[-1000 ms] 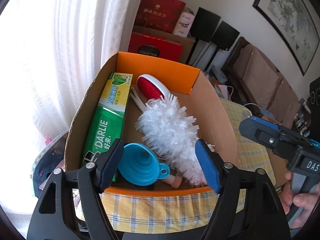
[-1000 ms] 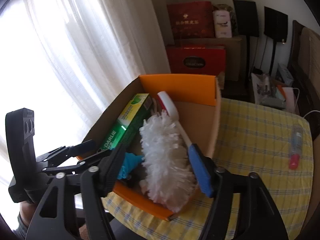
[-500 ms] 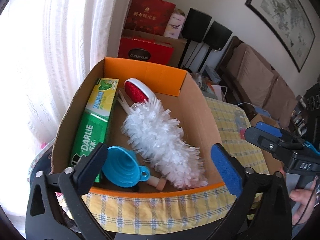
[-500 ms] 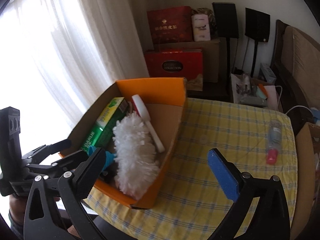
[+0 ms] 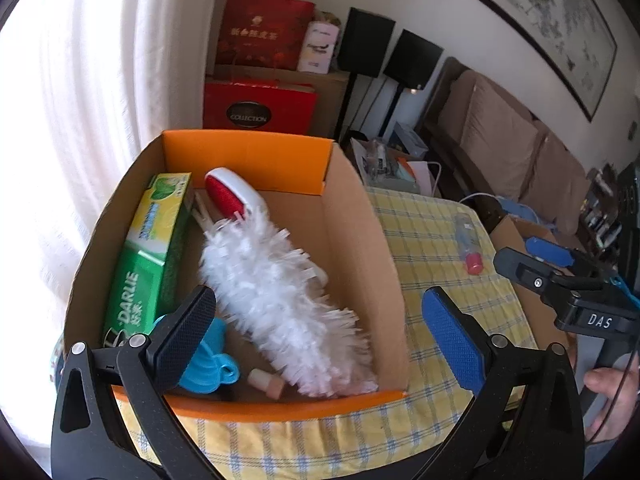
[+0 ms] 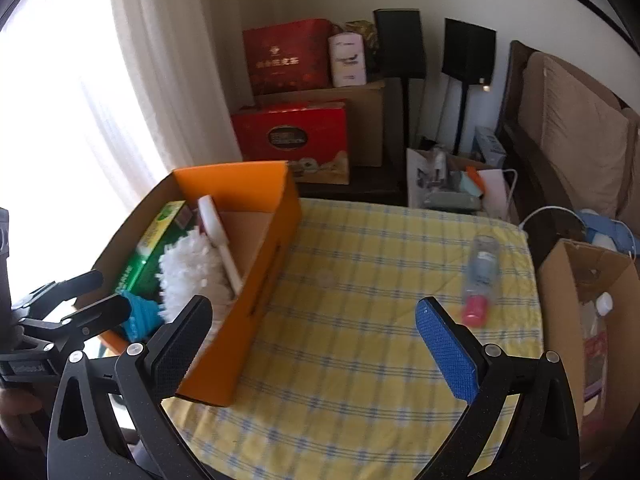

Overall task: Organize objects
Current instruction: 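Withdraw both tools from the box back over the table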

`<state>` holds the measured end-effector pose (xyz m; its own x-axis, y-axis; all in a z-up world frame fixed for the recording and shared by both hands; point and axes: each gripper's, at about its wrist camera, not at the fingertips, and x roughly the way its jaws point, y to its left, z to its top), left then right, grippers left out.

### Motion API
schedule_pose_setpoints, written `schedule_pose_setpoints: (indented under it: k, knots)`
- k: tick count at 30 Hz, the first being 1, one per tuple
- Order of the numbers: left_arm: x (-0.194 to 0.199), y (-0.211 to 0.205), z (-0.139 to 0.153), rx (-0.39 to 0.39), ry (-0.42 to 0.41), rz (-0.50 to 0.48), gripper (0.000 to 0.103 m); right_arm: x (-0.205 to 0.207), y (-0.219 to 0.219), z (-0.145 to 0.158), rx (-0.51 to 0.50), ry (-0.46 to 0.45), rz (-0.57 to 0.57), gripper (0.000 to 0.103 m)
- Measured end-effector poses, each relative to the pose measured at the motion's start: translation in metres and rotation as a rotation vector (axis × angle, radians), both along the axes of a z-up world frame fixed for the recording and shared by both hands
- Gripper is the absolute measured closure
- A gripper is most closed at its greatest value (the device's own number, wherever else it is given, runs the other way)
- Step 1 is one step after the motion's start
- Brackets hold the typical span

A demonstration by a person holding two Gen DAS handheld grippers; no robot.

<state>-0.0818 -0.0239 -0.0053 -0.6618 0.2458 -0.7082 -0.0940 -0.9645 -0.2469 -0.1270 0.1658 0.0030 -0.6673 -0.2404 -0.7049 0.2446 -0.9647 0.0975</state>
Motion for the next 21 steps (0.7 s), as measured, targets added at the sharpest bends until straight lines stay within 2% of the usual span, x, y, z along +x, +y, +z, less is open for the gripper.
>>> schedule_pose_setpoints:
  k: [21]
  knots:
    - [-0.019,0.067,0.008,-0.065,0.014,-0.054,0.0,-0.006,0.048,-0.007,-0.005,-0.003,-0.074,0.0]
